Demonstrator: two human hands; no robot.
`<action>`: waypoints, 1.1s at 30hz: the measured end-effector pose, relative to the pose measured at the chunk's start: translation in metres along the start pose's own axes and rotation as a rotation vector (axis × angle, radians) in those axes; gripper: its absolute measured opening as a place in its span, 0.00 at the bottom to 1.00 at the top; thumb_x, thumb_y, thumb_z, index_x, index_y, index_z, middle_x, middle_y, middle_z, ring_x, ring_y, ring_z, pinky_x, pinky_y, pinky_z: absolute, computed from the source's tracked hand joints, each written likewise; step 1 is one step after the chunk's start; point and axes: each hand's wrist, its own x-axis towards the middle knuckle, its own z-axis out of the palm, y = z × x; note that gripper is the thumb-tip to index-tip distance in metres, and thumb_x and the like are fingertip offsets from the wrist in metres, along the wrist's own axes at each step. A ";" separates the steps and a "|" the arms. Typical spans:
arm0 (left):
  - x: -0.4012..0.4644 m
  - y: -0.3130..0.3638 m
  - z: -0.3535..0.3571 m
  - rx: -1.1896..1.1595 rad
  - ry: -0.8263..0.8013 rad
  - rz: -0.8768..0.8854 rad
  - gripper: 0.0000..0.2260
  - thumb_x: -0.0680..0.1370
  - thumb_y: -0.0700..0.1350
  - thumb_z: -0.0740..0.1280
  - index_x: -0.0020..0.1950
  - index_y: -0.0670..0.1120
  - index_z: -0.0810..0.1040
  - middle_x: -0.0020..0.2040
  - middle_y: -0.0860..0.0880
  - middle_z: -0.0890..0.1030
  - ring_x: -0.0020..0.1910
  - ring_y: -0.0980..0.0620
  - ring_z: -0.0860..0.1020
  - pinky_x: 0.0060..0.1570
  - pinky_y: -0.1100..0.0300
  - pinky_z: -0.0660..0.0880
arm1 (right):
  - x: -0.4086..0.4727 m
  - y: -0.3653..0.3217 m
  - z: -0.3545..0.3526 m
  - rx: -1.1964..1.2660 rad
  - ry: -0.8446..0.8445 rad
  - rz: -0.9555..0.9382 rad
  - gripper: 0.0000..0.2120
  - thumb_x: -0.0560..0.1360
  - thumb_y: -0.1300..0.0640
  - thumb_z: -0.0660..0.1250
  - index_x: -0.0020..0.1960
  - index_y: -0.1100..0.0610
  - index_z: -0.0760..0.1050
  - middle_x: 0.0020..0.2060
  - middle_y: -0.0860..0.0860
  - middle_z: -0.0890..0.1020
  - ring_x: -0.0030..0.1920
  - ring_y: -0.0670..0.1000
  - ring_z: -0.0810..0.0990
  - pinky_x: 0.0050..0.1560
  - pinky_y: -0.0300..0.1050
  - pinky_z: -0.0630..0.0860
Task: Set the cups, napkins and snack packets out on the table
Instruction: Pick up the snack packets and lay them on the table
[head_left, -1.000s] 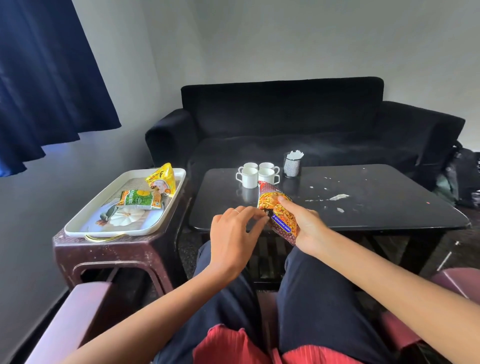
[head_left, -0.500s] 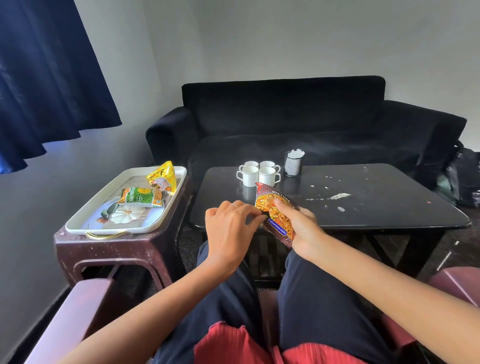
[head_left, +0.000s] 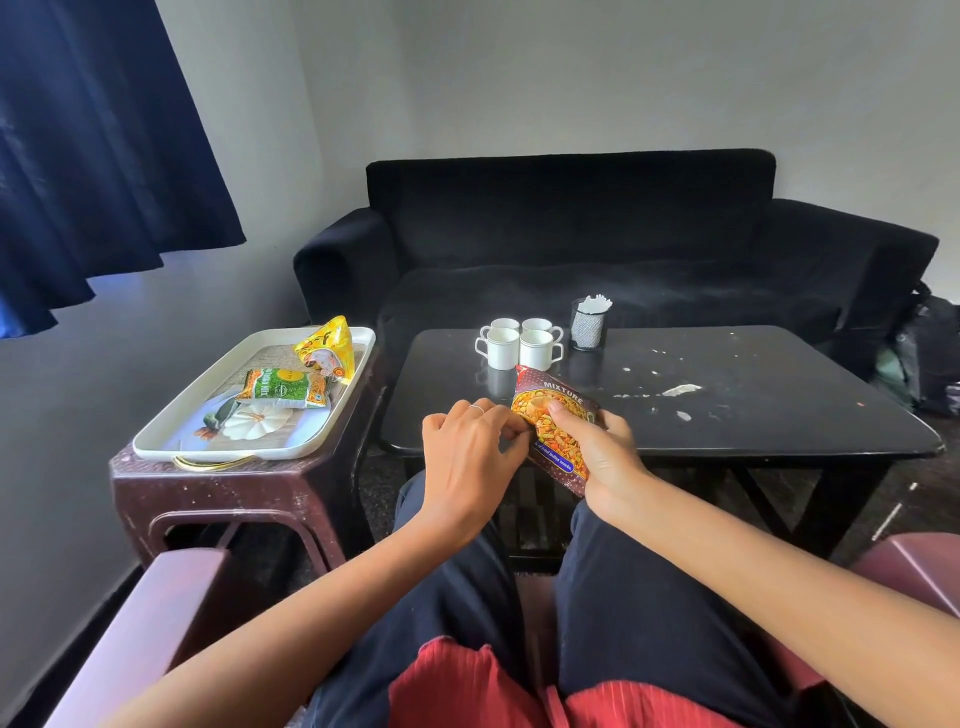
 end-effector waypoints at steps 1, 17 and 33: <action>0.000 0.000 0.000 -0.024 -0.004 -0.016 0.04 0.76 0.51 0.67 0.44 0.54 0.81 0.42 0.57 0.81 0.45 0.55 0.76 0.46 0.56 0.65 | 0.001 -0.001 0.000 -0.003 0.007 -0.012 0.28 0.70 0.56 0.74 0.65 0.57 0.67 0.46 0.52 0.79 0.41 0.49 0.79 0.32 0.41 0.75; 0.001 0.004 -0.001 -0.296 0.019 -0.209 0.04 0.74 0.51 0.67 0.40 0.53 0.80 0.36 0.59 0.81 0.33 0.59 0.74 0.45 0.53 0.75 | 0.022 -0.013 -0.012 -0.045 0.118 -0.119 0.32 0.70 0.58 0.74 0.69 0.58 0.63 0.41 0.47 0.74 0.37 0.44 0.75 0.18 0.30 0.70; 0.026 -0.027 -0.016 -0.775 -0.067 -0.531 0.06 0.77 0.48 0.67 0.44 0.47 0.79 0.45 0.51 0.83 0.37 0.56 0.80 0.39 0.64 0.73 | 0.033 -0.035 -0.029 -0.044 0.130 -0.200 0.37 0.70 0.59 0.74 0.72 0.55 0.58 0.61 0.55 0.76 0.53 0.53 0.80 0.50 0.50 0.79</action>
